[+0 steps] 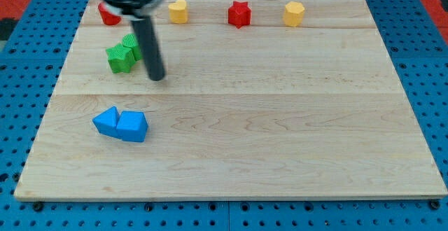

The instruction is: Separate the green blocks

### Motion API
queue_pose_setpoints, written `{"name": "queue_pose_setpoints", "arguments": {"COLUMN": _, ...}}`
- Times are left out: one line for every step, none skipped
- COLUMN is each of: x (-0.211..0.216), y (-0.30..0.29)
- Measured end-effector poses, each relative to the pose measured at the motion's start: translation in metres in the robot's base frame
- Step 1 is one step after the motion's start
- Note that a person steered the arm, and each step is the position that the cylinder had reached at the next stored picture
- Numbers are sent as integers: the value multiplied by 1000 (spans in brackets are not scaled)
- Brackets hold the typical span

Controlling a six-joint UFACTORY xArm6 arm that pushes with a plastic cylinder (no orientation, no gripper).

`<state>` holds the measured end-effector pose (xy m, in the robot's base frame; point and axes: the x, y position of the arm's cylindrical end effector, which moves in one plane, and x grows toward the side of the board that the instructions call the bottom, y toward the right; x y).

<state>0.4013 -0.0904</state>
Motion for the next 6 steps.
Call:
{"name": "queue_pose_setpoints", "arguments": {"x": -63, "y": -23}}
{"name": "queue_pose_setpoints", "arguments": {"x": -82, "y": -85}}
{"name": "queue_pose_setpoints", "arguments": {"x": -77, "y": -128}}
{"name": "queue_pose_setpoints", "arguments": {"x": -67, "y": -163}}
{"name": "queue_pose_setpoints", "arguments": {"x": -64, "y": -122}}
{"name": "queue_pose_setpoints", "arguments": {"x": -42, "y": -56}}
